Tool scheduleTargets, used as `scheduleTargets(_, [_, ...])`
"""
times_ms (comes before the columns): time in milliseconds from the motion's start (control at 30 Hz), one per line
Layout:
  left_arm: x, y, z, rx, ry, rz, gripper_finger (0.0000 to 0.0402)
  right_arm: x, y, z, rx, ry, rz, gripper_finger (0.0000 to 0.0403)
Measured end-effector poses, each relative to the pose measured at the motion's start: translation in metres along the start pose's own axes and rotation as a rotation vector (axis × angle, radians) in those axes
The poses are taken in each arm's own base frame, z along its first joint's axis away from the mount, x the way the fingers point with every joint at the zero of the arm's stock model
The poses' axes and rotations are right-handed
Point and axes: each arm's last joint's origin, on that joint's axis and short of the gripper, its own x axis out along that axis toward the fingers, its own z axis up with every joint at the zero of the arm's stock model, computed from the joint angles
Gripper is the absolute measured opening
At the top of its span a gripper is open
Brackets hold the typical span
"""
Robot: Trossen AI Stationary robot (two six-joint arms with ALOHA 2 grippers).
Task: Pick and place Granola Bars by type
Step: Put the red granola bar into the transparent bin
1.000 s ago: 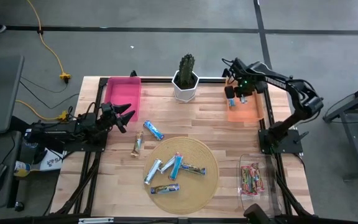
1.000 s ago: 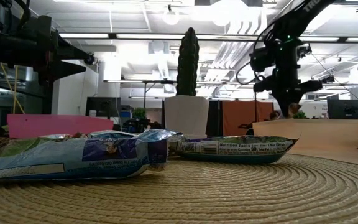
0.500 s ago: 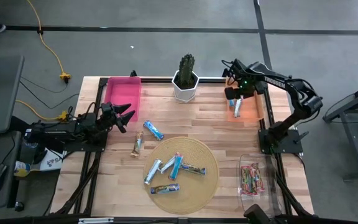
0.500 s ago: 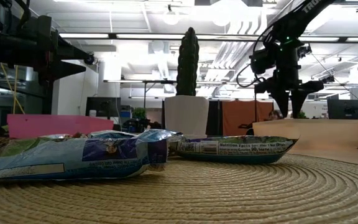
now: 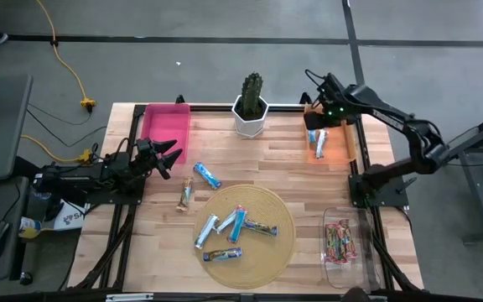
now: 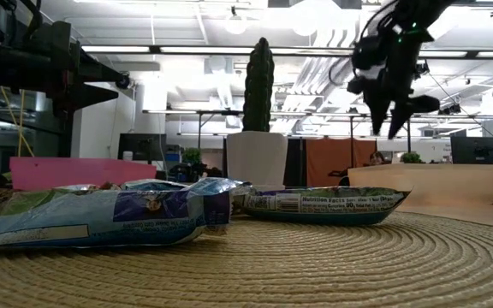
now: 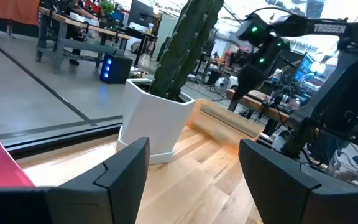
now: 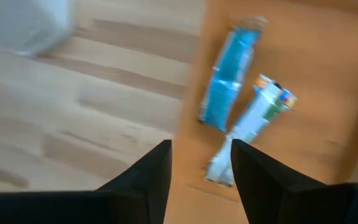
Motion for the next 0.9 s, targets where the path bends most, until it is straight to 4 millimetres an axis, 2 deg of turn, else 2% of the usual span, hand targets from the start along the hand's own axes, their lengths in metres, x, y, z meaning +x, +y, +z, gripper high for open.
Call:
scheduleTargets(467, [0.000, 0.000, 0.000, 0.000, 0.000, 0.000, 0.0245, -0.056, 0.025, -0.043, -0.117, -0.165, 0.198, 0.0149])
scheduleTargets(667, [0.000, 0.000, 0.000, 0.000, 0.000, -0.001, 0.0245, -0.069, 0.039, -0.066, -0.183, -0.159, 0.286, 0.0149])
scheduleTargets(900, [0.000, 0.000, 0.000, 0.000, 0.000, 0.000, 0.0245, -0.074, 0.061, -0.096, -0.333, -0.091, 0.372, 0.0149])
